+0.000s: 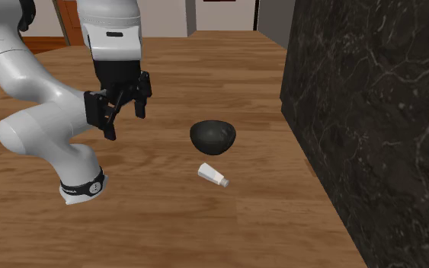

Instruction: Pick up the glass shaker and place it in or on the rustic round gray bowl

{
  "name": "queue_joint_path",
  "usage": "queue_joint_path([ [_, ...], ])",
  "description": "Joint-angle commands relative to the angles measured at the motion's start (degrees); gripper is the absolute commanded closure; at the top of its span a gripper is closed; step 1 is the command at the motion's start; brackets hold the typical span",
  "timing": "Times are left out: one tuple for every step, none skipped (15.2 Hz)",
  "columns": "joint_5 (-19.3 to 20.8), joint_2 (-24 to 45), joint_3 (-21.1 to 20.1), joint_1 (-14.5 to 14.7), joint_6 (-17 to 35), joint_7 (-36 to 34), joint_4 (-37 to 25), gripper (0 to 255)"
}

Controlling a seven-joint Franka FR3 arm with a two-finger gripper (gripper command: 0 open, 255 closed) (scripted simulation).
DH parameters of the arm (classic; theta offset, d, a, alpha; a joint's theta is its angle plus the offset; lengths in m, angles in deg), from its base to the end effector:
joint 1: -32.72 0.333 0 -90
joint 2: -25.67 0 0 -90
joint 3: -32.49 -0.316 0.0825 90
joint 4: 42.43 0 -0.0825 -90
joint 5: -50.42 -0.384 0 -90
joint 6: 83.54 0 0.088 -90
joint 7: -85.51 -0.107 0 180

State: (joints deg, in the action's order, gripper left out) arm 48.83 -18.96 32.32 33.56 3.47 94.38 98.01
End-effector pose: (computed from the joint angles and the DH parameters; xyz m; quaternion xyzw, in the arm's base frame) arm 0.2976 0.0085 0.5399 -0.9933 -0.0850 0.0756 0.0181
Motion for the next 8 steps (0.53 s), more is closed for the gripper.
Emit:
queue_joint_path([
  [0.0,0.0,0.0,0.0,0.0,0.0,0.0,0],
  [-0.9,-0.1,-0.9,0.3,1.6,-1.3,1.5,0],
  [-1.8,-0.2,-1.9,0.6,3.3,-2.6,2.9,0],
  [-2.7,-0.1,-2.9,0.9,5.0,-3.9,4.2,0],
  [-3.7,0.1,-3.9,1.3,6.8,-5.2,5.5,0],
  [-4.6,0.4,-4.9,1.7,8.6,-6.4,6.7,0],
  [-5.5,0.8,-6.0,2.1,10.4,-7.7,7.8,0],
  [-6.5,1.3,-7.0,2.5,12.3,-8.9,8.8,0],
])
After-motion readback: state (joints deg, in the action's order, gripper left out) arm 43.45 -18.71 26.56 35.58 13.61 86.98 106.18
